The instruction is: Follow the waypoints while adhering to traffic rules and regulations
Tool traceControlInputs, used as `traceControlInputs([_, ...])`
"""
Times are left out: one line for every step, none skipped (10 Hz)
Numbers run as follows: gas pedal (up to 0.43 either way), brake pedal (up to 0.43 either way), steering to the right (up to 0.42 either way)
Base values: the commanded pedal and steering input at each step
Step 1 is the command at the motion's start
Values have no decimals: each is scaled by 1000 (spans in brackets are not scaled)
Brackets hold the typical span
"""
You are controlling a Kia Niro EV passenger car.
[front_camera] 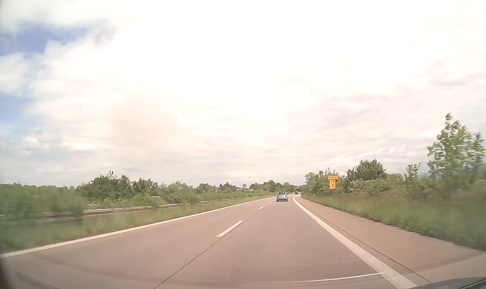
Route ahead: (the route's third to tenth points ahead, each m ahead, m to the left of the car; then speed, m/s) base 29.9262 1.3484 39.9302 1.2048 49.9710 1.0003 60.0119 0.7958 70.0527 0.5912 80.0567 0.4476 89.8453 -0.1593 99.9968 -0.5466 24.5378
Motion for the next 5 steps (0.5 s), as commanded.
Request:
traceControlInputs([189,0,2])
traceControlInputs([189,0,3])
traceControlInputs([189,0,2])
traceControlInputs([189,0,3])
traceControlInputs([189,0,3])
